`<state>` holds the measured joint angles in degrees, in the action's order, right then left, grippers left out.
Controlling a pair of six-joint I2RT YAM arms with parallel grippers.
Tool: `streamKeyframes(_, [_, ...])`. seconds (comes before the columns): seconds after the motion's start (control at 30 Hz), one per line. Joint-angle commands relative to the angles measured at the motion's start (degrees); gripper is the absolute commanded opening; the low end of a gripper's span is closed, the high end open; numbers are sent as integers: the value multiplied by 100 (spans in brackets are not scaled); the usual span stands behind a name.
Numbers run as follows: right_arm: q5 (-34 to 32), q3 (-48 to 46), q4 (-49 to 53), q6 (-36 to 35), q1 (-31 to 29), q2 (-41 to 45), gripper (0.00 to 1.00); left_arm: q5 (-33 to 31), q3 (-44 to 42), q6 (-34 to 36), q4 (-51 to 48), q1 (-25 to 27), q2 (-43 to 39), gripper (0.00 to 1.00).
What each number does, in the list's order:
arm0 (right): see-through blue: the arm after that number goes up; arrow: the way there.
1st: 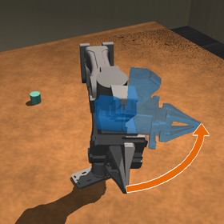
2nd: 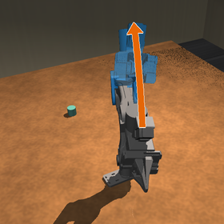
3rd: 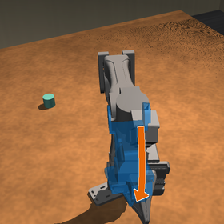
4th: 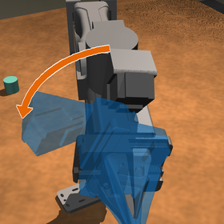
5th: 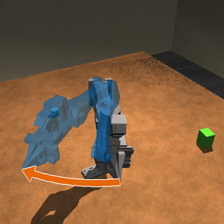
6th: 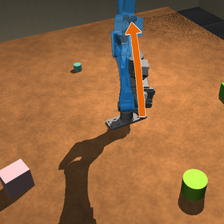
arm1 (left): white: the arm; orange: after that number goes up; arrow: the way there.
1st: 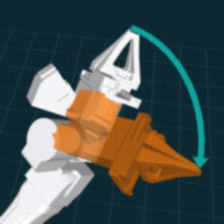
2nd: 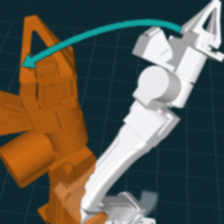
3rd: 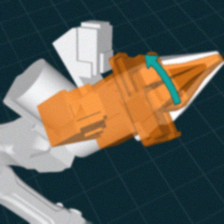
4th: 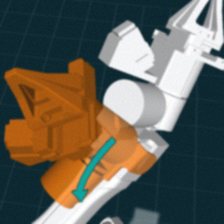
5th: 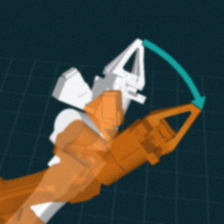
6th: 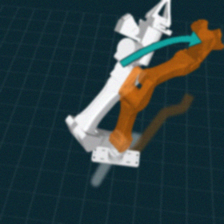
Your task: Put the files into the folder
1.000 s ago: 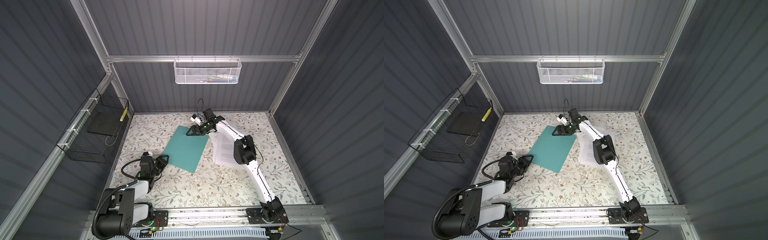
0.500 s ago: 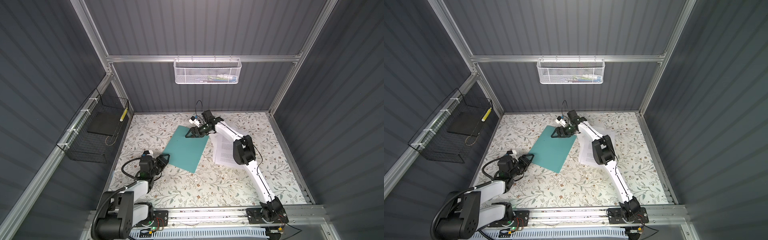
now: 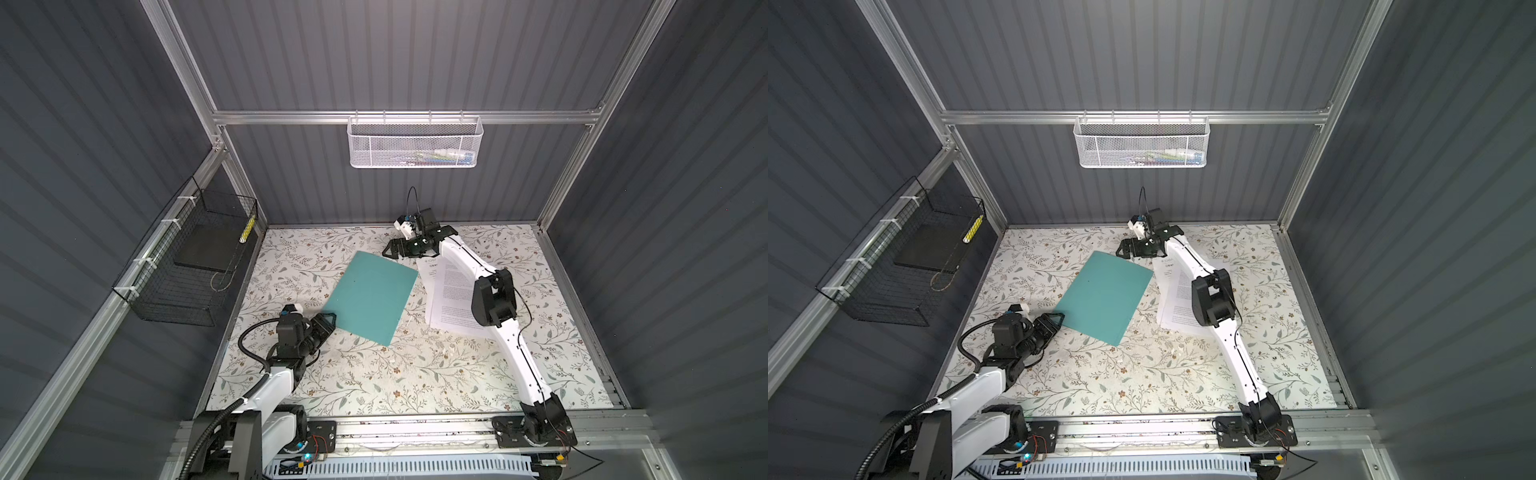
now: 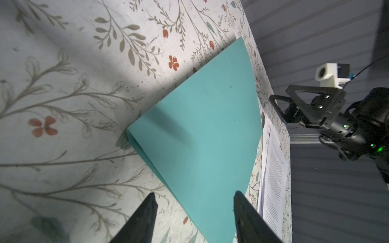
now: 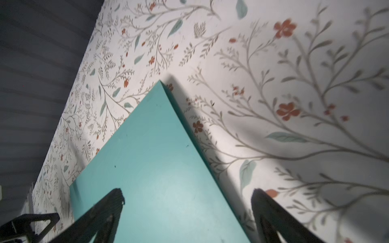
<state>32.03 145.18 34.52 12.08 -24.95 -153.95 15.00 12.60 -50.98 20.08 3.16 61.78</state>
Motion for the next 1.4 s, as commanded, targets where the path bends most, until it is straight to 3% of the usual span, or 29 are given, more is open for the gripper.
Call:
streamKeyframes(0.0, [73,168,58,134,52,-237,97,-28,59,116,137,-43,129,60])
streamKeyframes(0.37, [358,388,562,295,144,-478,96,111,26,-6,498,-55,403,62])
streamKeyframes(0.8, [782,291,573,403,118,-531,94,521,-83,-184,1073,-254,825,63])
streamKeyframes(1.37, [1038,212,515,339,-1,-531,94,563,103,-70,1270,-333,1281,62])
